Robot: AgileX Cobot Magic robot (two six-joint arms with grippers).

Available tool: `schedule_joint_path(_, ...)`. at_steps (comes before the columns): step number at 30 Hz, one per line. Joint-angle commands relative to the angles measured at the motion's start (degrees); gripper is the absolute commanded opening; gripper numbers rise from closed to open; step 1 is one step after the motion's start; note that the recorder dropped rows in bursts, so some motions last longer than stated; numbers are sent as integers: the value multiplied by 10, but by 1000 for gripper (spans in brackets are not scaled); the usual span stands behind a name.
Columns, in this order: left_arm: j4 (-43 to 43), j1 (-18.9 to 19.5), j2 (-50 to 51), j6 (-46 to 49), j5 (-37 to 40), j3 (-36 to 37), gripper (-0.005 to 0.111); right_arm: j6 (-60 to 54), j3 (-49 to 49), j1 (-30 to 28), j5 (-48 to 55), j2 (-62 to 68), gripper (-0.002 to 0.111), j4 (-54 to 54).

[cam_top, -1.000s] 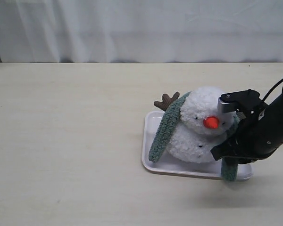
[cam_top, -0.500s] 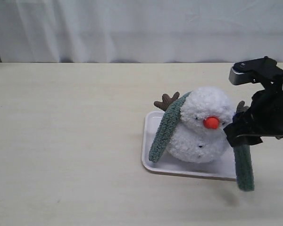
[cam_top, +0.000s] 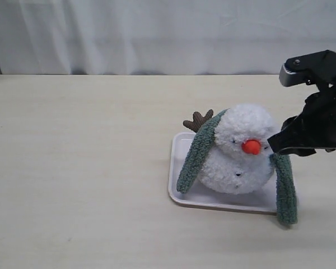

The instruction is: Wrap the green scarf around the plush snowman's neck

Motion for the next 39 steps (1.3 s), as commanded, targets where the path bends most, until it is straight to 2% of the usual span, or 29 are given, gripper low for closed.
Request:
schedule_joint_path(1, 0, -4, -1, -2, -7, 1, 0, -44, 15, 0, -3, 35, 41, -20)
schedule_joint_path(6, 0, -4, -1, -2, -7, 1, 0, -44, 15, 0, -2, 63, 43, -22)
schedule_joint_path(11, 0, -4, -1, -2, -7, 1, 0, -44, 15, 0, 2, 78, 59, -15)
schedule_joint_path(17, 0, -4, -1, -2, -7, 1, 0, -89, -36, 0, 65, 37, 59, 69)
schedule_joint_path(23, 0, -4, -1, -2, -7, 1, 0, -228, -45, 1, 75, -34, 59, 229)
schedule_joint_path(27, 0, -4, -1, -2, -7, 1, 0, -226, -42, 54, 73, -52, 59, 250)
schedule_joint_path(30, 0, -4, -1, -2, -7, 1, 0, -161, -19, 129, 45, -50, 59, 202)
schedule_joint_path(35, 0, -4, -1, -2, -6, 1, 0, 232, 25, 249, -65, -41, 59, -40)
schedule_joint_path(39, 0, -4, -1, -2, -6, 1, 0, 429, 62, 303, -118, -22, 59, -194)
